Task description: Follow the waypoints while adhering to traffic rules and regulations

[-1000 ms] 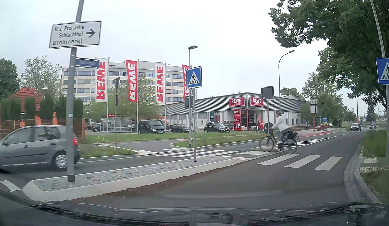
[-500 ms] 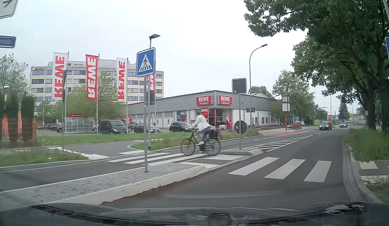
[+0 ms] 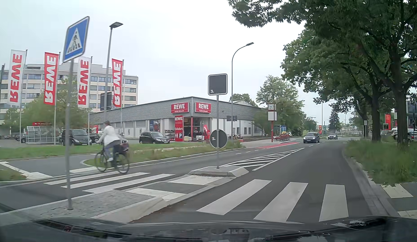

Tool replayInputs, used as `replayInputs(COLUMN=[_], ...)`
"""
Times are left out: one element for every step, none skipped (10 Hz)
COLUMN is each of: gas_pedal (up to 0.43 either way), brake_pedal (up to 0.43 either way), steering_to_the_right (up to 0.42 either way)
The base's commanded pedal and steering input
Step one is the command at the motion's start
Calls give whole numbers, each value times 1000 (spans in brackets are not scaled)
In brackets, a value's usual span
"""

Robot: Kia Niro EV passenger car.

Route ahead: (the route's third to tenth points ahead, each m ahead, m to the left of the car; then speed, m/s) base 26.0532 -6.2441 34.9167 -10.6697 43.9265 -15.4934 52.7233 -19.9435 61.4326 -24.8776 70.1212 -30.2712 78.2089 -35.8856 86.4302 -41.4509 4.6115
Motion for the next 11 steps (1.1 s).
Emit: replayInputs(gas_pedal=[138, 138, 138, 150, 150, 157, 169, 177, 197, 197, 197], brake_pedal=[0, 0, 0, 0, 0, 0, 0, 0, 0, 0, 0], steering_to_the_right=[283, 283, 283, 278, 269, 249, 226, 204, 176, 151, 128])
